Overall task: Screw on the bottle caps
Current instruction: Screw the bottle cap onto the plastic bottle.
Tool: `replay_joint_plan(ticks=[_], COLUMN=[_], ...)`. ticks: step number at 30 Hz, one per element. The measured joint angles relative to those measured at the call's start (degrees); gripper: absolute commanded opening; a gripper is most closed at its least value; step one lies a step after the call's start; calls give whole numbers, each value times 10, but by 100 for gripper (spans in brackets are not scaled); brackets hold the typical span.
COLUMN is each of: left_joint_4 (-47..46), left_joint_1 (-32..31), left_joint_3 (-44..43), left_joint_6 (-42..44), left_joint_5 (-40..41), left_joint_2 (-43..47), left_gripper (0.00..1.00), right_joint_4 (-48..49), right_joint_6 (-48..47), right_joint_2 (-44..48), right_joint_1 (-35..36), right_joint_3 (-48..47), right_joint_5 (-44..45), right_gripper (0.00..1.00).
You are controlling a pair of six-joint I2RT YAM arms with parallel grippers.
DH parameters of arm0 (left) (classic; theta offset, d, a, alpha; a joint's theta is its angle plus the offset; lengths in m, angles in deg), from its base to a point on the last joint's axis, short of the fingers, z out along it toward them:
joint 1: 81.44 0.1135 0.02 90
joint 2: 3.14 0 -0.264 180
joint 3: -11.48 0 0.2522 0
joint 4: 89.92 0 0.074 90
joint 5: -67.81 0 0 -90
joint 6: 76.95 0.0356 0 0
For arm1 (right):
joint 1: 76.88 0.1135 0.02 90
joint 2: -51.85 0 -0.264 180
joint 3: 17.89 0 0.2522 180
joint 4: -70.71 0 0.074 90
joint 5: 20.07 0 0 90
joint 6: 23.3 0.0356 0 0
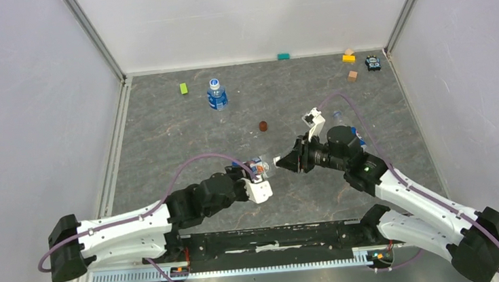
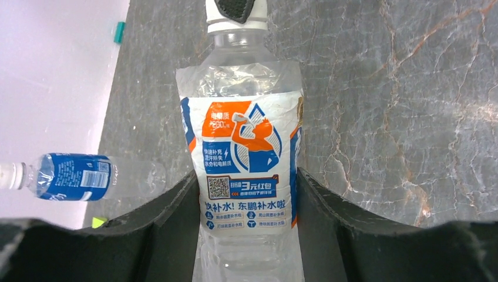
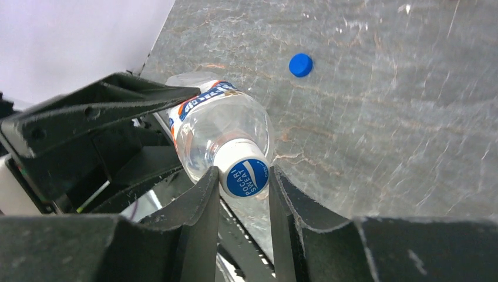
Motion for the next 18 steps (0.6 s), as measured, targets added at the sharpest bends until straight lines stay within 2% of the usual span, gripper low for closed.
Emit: replay_joint_plan(ticks=[8, 9, 18], left_joint_4=[-45, -57, -142], left_joint_1=[-42, -45, -55], left_joint_3=[21, 27, 65], left_joint_6=[44, 48, 61], left_joint_5=[72, 80, 102], left_joint_2=[-32, -32, -14], left_gripper=[5, 5, 5], right_joint_4=[19, 21, 39], right_joint_6=[134, 141, 152], right_joint_2=[6, 6, 19], right_joint_1=[0, 0, -2], right_joint_3=[35, 35, 34], right_joint_5=[35, 38, 51], right_gripper=[0, 3, 64])
